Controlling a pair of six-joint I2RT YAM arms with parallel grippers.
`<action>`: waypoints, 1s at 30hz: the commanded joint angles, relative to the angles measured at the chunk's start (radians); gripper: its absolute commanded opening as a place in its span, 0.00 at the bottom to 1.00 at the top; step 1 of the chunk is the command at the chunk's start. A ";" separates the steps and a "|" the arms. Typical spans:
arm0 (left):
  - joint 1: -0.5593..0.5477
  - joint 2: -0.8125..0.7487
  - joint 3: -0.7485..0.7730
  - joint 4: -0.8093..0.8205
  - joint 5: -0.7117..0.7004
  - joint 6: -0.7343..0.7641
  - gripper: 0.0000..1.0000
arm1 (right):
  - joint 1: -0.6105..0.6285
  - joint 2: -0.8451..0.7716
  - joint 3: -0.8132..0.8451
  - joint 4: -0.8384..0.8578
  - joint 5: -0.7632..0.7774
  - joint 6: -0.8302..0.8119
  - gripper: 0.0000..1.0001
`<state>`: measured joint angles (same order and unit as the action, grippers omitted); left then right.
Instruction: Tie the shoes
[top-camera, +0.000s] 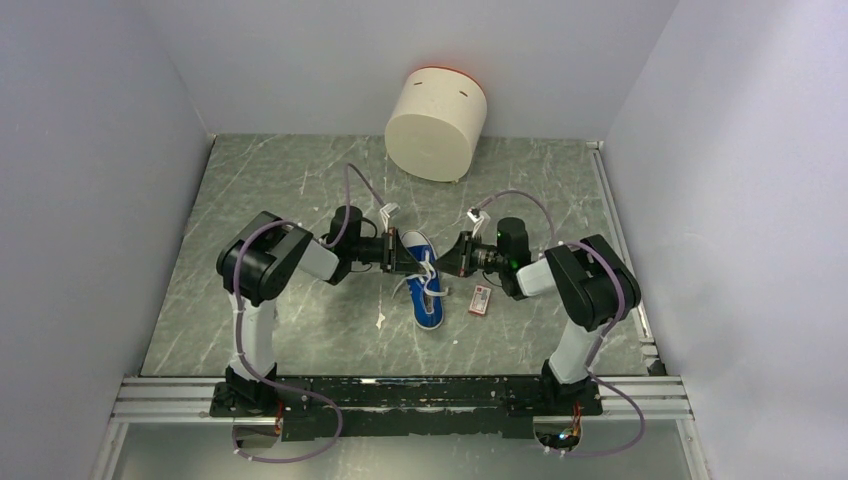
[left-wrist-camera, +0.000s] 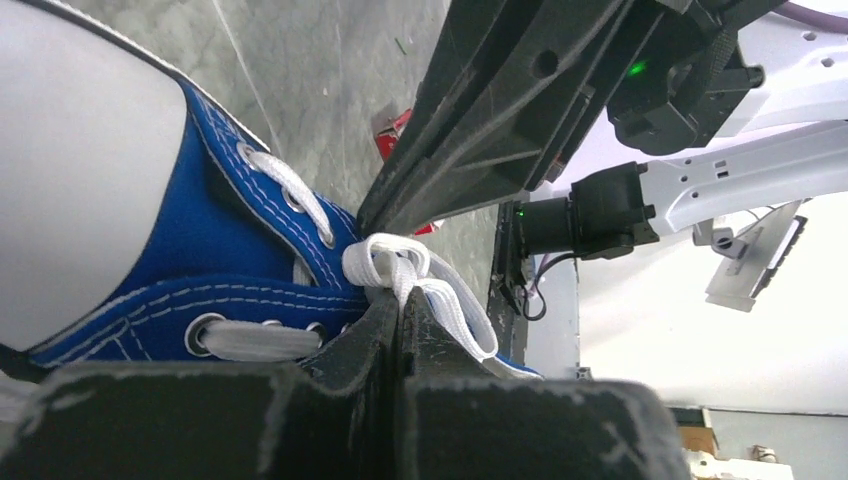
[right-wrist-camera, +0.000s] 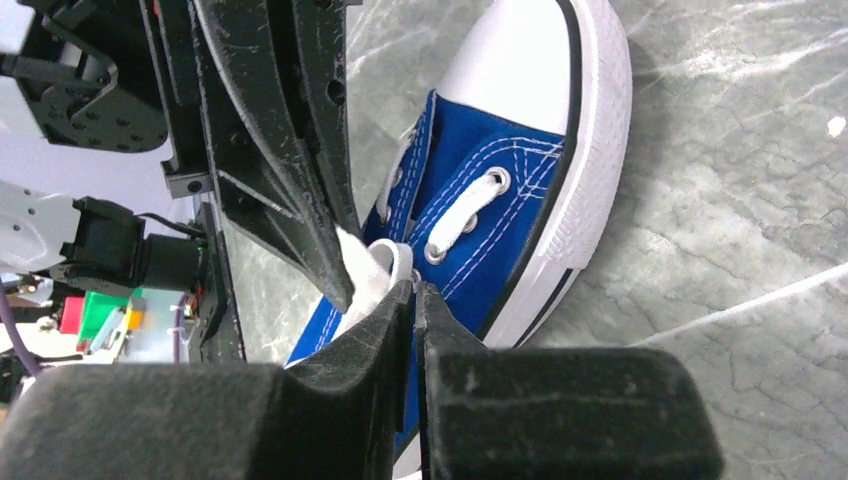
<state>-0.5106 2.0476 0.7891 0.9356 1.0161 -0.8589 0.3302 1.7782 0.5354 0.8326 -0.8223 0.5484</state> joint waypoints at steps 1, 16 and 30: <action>0.003 -0.040 0.041 -0.113 -0.031 0.099 0.05 | -0.003 -0.007 -0.026 0.119 -0.014 0.012 0.14; 0.043 -0.063 0.059 -0.183 -0.021 0.143 0.05 | -0.008 -0.042 0.055 -0.149 0.015 -0.138 0.23; 0.050 -0.086 0.073 -0.308 -0.031 0.231 0.05 | -0.008 -0.053 0.012 -0.058 0.026 -0.039 0.19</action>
<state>-0.4709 1.9953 0.8455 0.6662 0.9905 -0.6739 0.3378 1.7519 0.5594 0.7521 -0.8017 0.5003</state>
